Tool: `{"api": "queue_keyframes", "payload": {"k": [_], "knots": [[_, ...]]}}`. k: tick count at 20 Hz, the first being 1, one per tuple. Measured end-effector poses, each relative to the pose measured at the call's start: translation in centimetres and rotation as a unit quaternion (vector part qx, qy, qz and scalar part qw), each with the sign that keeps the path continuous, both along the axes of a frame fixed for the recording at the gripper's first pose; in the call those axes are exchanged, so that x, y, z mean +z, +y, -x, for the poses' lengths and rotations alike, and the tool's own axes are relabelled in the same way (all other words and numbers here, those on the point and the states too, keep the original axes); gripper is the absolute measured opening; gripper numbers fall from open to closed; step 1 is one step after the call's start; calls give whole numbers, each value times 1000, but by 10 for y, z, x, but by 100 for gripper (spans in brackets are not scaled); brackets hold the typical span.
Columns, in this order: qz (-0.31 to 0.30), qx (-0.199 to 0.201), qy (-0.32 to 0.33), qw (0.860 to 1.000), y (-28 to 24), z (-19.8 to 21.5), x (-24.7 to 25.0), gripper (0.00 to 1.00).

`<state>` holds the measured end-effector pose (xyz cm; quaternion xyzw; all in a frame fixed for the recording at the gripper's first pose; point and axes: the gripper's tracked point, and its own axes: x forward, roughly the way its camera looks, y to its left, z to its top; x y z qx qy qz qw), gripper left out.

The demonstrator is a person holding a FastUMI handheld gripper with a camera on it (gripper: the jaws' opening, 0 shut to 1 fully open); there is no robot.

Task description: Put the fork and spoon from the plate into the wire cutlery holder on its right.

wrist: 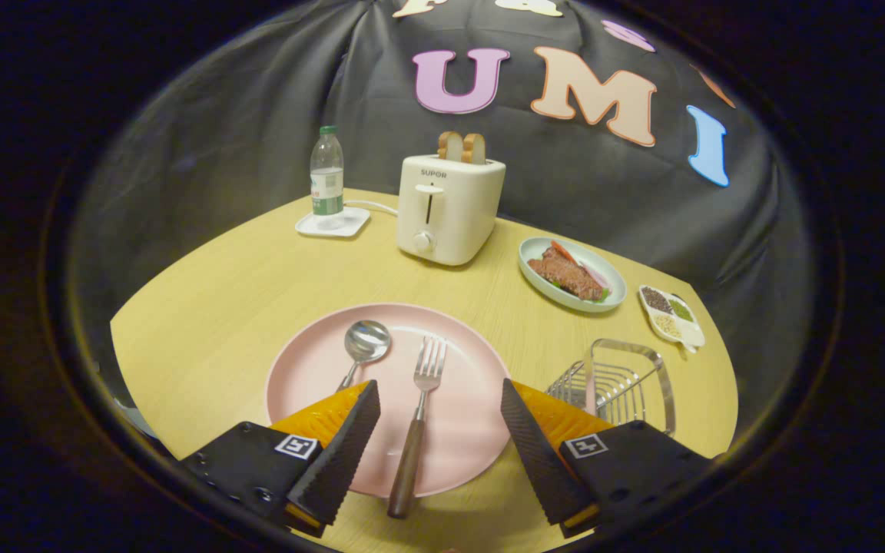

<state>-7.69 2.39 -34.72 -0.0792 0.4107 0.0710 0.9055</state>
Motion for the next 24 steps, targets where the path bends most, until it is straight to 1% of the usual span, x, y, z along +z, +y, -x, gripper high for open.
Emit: {"api": "queue_keyframes", "payload": {"k": [6, 13, 15, 18, 19, 21, 22, 24], "knots": [[10, 16, 43, 999, 3, 11, -23, 99], [13, 28, 68, 997, 9, 17, -31, 62], [22, 27, 75, 997, 6, 19, -34, 51], [16, 21, 81, 996, 8, 19, -33, 35], [26, 15, 80, 996, 3, 17, -38, 29], [21, 13, 85, 996, 2, 20, -34, 16], [19, 15, 90, 996, 4, 20, -35, 16], [10, 12, 96, 995, 6, 21, -34, 10]]}}
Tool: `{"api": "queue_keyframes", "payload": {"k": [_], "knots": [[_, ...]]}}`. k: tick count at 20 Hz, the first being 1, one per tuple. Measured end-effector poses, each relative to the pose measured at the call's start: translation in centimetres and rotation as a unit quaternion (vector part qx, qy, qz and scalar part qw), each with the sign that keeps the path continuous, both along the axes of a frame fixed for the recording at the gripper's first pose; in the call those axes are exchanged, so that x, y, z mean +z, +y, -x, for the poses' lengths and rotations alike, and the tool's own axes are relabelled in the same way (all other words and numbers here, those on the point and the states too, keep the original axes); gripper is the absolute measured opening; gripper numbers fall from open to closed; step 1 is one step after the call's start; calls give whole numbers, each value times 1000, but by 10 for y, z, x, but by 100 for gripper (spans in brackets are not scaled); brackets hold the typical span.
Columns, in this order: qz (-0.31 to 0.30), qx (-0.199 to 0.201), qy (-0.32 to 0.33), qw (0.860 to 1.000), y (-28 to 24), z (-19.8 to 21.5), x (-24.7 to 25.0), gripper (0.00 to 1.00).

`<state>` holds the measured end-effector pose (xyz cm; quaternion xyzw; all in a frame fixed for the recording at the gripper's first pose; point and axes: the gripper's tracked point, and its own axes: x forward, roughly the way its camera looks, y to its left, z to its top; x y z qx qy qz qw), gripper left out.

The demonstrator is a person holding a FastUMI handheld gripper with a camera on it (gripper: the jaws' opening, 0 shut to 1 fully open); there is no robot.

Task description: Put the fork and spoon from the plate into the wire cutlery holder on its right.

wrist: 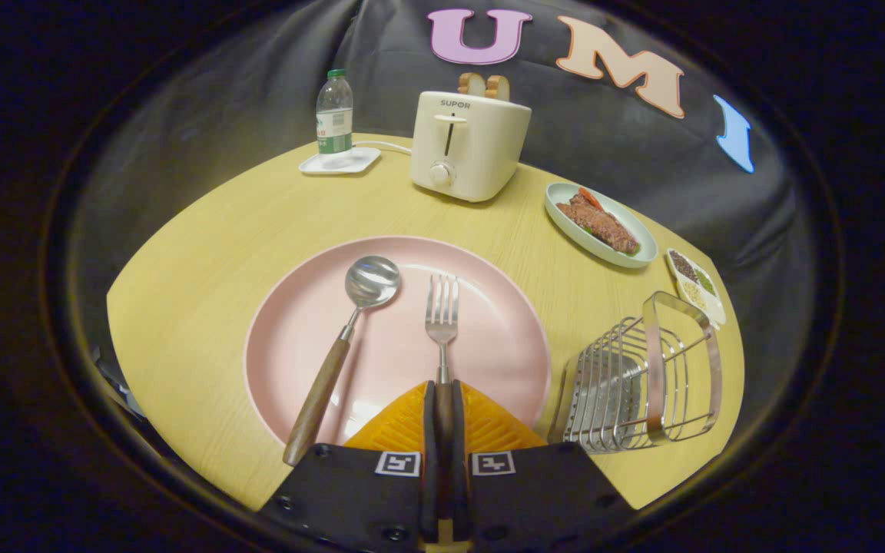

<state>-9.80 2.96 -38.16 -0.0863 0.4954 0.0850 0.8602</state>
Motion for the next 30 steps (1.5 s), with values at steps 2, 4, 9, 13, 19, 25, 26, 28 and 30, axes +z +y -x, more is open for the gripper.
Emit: {"api": "queue_keyframes", "payload": {"k": [2, 4, 9, 13, 19, 25, 26, 28, 30], "knots": [[-1, 1, 7, 1000, 1, 1, 2, 10], [0, 5, 10, 1000, 0, -2, 8, 10], [-12, 17, 7, 1000, -3, -12, 36, 10], [-12, 25, 12, 1000, -17, -19, 61, 10], [1, 52, 27, 998, -51, -19, 93, 10], [20, 79, 40, 996, -95, -16, 114, 10], [22, 81, 46, 995, -103, -14, 116, 10], [25, 83, 53, 995, -119, -13, 119, 10], [28, 89, 61, 994, -132, -10, 123, 10]]}}
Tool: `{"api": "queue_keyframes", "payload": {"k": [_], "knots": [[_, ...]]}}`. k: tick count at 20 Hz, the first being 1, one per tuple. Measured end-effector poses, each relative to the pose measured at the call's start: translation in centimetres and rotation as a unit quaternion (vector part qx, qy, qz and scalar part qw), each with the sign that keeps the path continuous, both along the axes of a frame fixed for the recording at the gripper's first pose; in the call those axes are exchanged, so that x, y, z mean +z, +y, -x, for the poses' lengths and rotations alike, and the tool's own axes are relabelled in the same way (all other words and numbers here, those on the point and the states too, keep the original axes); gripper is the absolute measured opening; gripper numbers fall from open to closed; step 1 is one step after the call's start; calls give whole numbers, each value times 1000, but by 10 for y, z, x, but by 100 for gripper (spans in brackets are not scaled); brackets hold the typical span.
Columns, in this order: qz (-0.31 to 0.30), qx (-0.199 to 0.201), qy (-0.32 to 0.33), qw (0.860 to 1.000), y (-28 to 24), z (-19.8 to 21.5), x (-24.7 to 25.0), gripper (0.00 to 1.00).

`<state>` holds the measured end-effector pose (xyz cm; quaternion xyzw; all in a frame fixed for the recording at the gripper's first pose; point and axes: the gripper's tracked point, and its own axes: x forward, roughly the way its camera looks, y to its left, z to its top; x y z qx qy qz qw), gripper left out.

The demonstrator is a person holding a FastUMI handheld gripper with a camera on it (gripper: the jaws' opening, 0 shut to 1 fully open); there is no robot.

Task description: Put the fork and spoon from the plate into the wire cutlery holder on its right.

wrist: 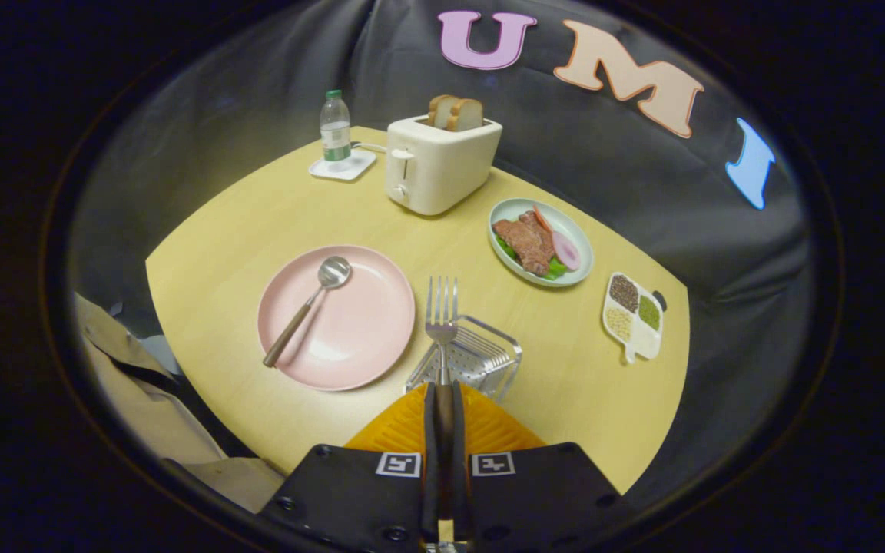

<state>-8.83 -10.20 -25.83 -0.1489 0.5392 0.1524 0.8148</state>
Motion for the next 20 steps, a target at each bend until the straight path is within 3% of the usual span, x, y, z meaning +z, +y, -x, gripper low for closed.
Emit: {"api": "queue_keyframes", "payload": {"k": [9, 20], "knots": [[27, 37, 92, 995, -34, 20, -9, 10], [26, 15, 188, 982, -19, 18, -30, 10]]}}
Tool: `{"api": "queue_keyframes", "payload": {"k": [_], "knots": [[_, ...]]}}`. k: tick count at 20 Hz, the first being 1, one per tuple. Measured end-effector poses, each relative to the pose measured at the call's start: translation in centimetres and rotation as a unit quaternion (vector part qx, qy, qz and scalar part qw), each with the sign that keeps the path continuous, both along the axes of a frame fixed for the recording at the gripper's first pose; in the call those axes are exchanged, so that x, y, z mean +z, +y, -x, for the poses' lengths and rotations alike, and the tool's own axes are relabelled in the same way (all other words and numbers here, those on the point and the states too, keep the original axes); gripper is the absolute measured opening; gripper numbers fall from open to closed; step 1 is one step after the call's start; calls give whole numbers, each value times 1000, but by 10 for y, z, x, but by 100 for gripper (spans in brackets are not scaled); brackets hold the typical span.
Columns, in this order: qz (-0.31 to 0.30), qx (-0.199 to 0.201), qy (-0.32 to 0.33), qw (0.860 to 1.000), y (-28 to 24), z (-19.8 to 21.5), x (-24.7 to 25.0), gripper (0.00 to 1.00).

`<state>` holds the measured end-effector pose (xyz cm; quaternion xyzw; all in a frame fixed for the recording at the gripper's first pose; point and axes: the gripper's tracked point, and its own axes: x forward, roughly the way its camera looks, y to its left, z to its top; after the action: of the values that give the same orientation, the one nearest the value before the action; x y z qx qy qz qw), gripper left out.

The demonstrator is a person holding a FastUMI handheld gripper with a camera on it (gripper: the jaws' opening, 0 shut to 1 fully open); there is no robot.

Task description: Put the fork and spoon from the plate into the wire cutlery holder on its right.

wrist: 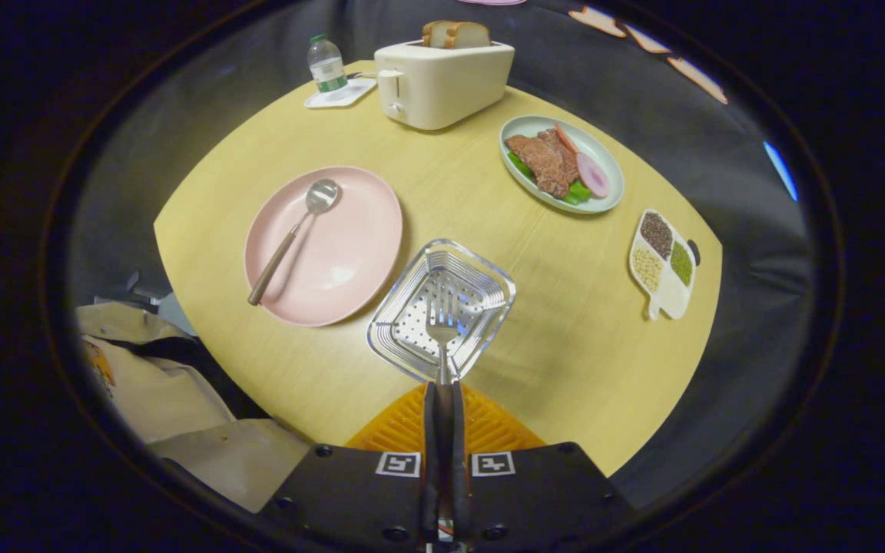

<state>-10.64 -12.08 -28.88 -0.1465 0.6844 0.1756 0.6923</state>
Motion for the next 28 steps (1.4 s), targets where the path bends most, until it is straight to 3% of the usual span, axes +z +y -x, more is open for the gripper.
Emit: {"api": "queue_keyframes", "payload": {"k": [3, 11, 16, 23, 26, 28], "knots": [[10, -6, 6, 1000, 1, -5, -4, 10], [-22, -41, -70, 996, 22, -25, 3, 66], [-58, -96, -182, 977, 54, -47, 18, 100], [-113, -141, -336, 924, 113, -62, 50, 100], [-121, -161, -357, 912, 128, -53, 41, 100], [-125, -169, -352, 912, 138, -43, 28, 100]]}}
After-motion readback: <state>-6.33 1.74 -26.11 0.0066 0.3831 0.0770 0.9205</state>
